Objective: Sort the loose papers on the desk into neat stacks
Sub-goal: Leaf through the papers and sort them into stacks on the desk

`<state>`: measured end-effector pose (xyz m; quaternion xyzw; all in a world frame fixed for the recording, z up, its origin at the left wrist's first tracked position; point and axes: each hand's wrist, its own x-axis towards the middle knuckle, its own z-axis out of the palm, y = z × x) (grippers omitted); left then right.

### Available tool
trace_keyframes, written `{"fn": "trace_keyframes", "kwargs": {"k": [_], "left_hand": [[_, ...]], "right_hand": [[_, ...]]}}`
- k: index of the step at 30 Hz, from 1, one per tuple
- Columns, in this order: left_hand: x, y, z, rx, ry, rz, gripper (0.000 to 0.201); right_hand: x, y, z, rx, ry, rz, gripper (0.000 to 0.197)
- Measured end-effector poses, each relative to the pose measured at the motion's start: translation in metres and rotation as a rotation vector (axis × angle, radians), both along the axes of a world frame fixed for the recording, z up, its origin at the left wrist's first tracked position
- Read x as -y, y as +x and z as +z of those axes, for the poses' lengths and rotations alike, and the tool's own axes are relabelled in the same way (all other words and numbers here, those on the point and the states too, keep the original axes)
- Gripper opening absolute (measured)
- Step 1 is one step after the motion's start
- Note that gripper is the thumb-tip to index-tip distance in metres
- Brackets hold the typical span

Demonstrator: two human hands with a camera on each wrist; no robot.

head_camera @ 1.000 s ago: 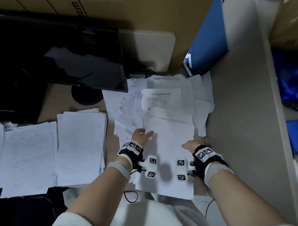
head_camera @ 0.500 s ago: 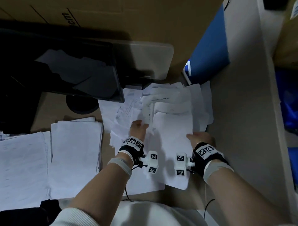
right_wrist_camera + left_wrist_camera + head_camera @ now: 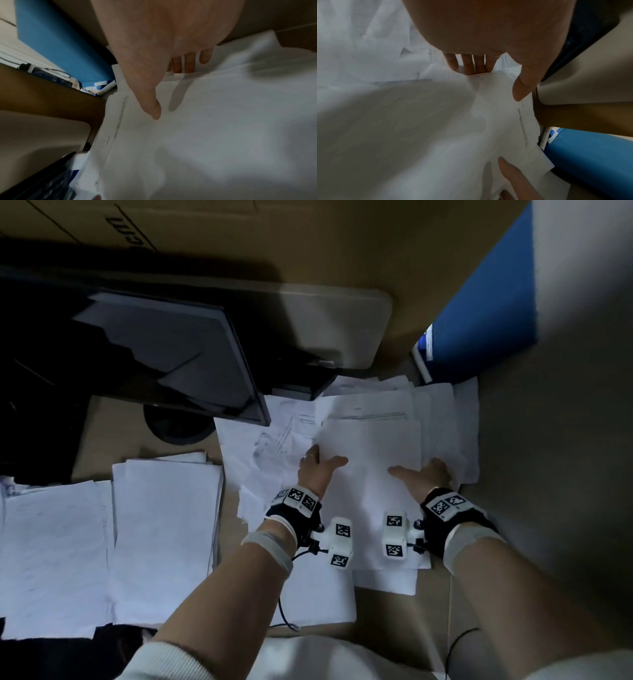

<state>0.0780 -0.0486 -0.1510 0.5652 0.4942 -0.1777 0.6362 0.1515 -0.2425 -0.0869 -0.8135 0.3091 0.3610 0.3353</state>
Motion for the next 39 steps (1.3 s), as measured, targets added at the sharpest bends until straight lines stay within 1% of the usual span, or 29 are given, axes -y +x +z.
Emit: {"fn": "trace_keyframes", "kwargs": {"k": [1, 2, 3, 4, 6, 7, 8, 9, 10, 11, 13, 15, 16, 17, 18, 20, 22, 24, 25, 27, 28, 30, 32, 34, 35, 36, 37, 39], "left_hand": [[0.001, 0.001, -0.012, -0.004, 0.003, -0.027, 0.111], [0.004, 0.005, -0.001, -0.011, 0.008, -0.061, 0.111], [0.006, 0.01, 0.018, -0.017, 0.02, -0.093, 0.109], [0.01, 0.015, 0.041, -0.002, 0.004, -0.091, 0.101], [0.014, 0.019, 0.058, 0.0, -0.03, -0.062, 0.078], [0.014, 0.019, 0.061, -0.003, -0.027, -0.058, 0.069], [0.014, 0.018, 0.062, -0.002, -0.003, -0.075, 0.062], [0.014, 0.016, 0.064, -0.002, 0.038, -0.112, 0.055], [0.012, 0.012, 0.066, -0.01, 0.081, -0.162, 0.049], [0.011, 0.007, 0.066, -0.017, 0.113, -0.208, 0.043], [0.006, -0.005, 0.07, -0.02, 0.151, -0.256, 0.035], [-0.001, -0.022, 0.073, -0.01, 0.211, -0.262, 0.034], [-0.005, -0.031, 0.072, -0.004, 0.217, -0.238, 0.034], [-0.008, -0.041, 0.074, 0.001, 0.218, -0.212, 0.034], [-0.011, -0.051, 0.076, -0.006, 0.209, -0.199, 0.036], [-0.015, -0.073, 0.078, -0.022, 0.195, -0.171, 0.046], [-0.02, -0.093, 0.08, -0.017, 0.116, -0.073, 0.058], [-0.021, -0.11, 0.078, -0.035, 0.026, -0.023, 0.047], [-0.02, -0.116, 0.075, -0.039, 0.007, -0.035, 0.046], [-0.019, -0.127, 0.076, -0.029, 0.016, -0.073, 0.052], [-0.021, -0.133, 0.075, -0.042, 0.045, -0.076, 0.05], [-0.027, -0.146, 0.068, -0.083, 0.079, -0.056, 0.046], [-0.034, -0.158, 0.069, -0.107, 0.062, -0.058, 0.048], [-0.04, -0.167, 0.071, -0.102, 0.044, -0.062, 0.04], [-0.043, -0.171, 0.071, -0.101, 0.049, -0.075, 0.036], [-0.046, -0.172, 0.072, -0.094, 0.052, -0.088, 0.037], [-0.05, -0.173, 0.074, -0.094, 0.045, -0.11, 0.042], [-0.057, -0.173, 0.075, -0.097, 0.081, -0.161, 0.059]], "right_hand": [[0.002, 0.002, -0.007, -0.013, 0.017, 0.021, 0.129], [0.008, 0.004, -0.018, -0.019, 0.038, 0.034, 0.131], [0.015, 0.006, -0.035, -0.023, 0.064, 0.035, 0.131], [0.02, 0.006, -0.048, -0.028, 0.084, 0.026, 0.129], [0.025, 0.006, -0.062, -0.024, 0.128, -0.018, 0.118], [0.025, 0.005, -0.064, -0.019, 0.147, -0.031, 0.114], [0.021, 0.003, -0.053, -0.021, 0.147, -0.029, 0.113], [0.01, 0.0, -0.029, -0.023, 0.145, -0.031, 0.112], [0.003, -0.004, -0.014, -0.039, 0.143, -0.038, 0.11], [-0.002, -0.009, -0.004, -0.063, 0.138, -0.043, 0.103], [-0.006, -0.02, 0.003, -0.118, 0.116, -0.052, 0.091], [-0.006, -0.035, 0.008, -0.11, 0.064, -0.058, 0.093], [-0.008, -0.041, 0.01, -0.086, 0.025, -0.042, 0.095], [-0.009, -0.048, 0.01, -0.064, 0.006, -0.023, 0.095], [-0.012, -0.054, 0.008, -0.072, 0.031, -0.02, 0.092], [-0.017, -0.067, 0.006, -0.108, 0.103, 0.002, 0.081], [-0.024, -0.08, 0.009, -0.116, 0.133, 0.01, 0.074], [-0.027, -0.093, 0.008, -0.111, 0.138, 0.061, 0.064], [-0.029, -0.1, 0.007, -0.109, 0.141, 0.092, 0.063], [-0.03, -0.113, 0.005, -0.107, 0.126, 0.121, 0.08], [-0.031, -0.119, 0.004, -0.104, 0.114, 0.125, 0.087], [-0.036, -0.129, 0.006, -0.093, 0.073, 0.123, 0.086], [-0.04, -0.138, 0.007, -0.087, 0.065, 0.107, 0.087], [-0.046, -0.147, 0.007, -0.09, 0.084, 0.12, 0.09], [-0.047, -0.151, 0.006, -0.088, 0.111, 0.13, 0.086], [-0.049, -0.155, 0.007, -0.092, 0.132, 0.134, 0.076], [-0.049, -0.159, 0.009, -0.082, 0.157, 0.135, 0.06], [-0.051, -0.163, 0.012, -0.063, 0.198, 0.094, 0.042]]}}
